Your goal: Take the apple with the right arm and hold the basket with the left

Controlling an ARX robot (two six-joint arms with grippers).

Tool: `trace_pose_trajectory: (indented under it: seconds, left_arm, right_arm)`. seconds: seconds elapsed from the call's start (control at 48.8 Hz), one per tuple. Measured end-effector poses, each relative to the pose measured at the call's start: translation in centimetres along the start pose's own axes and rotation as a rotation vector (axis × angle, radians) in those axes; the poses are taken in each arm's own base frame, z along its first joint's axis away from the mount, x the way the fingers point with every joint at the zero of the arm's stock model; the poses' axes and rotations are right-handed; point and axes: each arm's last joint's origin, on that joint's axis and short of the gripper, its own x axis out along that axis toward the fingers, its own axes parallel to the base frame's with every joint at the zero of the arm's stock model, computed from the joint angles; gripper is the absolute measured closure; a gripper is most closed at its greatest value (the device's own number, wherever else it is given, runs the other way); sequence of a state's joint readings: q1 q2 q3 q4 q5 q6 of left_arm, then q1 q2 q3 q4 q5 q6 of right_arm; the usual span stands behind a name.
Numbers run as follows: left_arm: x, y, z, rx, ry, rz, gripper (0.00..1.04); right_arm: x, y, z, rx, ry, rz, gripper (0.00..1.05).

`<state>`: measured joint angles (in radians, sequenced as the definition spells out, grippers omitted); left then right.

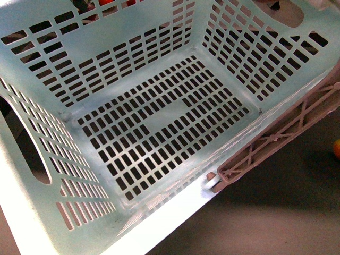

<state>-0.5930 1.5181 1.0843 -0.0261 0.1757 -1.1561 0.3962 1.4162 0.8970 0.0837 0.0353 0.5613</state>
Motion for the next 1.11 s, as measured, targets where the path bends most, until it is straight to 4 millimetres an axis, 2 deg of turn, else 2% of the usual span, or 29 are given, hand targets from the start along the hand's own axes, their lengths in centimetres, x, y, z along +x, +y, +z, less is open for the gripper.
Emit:
trace_pose_trajectory:
  seconds: [0.062,0.205,0.451,0.554,0.656,0.759,0.862,0.985,1.108]
  left_arm:
    - [0.0,0.0,0.0,0.0,0.0,0.0,0.99]
    - [0.0,0.0,0.0,0.0,0.0,0.0,0.99]
    - [0.0,0.0,0.0,0.006,0.004,0.0,0.99]
    - [0.0,0.0,0.0,0.0,-0.002,0.002,0.99]
    - [0.0,0.0,0.0,0.0,-0.003,0.003,0.99]
    - [0.0,0.0,0.0,0.001,-0.003,0.002,0.99]
    - [0.0,0.0,0.0,0.001,0.002,0.001,0.99]
    - [0.0,0.0,-0.1,-0.005,0.01,-0.003,0.99]
    - [0.0,0.0,0.0,-0.001,-0.006,0.004,0.99]
  right_arm:
    - [0.0,-0.1,-0.3,-0.001,0.011,0.002,0.27]
    - [-0.4,-0.5,-0.3,0.016,0.002,-0.008,0.07]
    - [-3.0,-1.7,1.7,0.034,-0.135,-0.06,0.09]
    - [-4.6,-3.3,2.4,0.0,-0.252,-0.176,0.09]
    - [-6.7,-5.8,2.4,-0.049,-0.359,-0.335,0.09]
    - [-8.6,-8.3,1.0,-0.256,-0.488,-0.225,0.26]
    - [-9.6,-9.5,-0.9,-0.383,-0.519,-0.179,0.44]
    - [-10.2,-10.9,-2.8,-0.417,-0.508,-0.221,0.63]
    - [-10.8,-11.3,-4.4,-0.432,-0.501,-0.219,0.82]
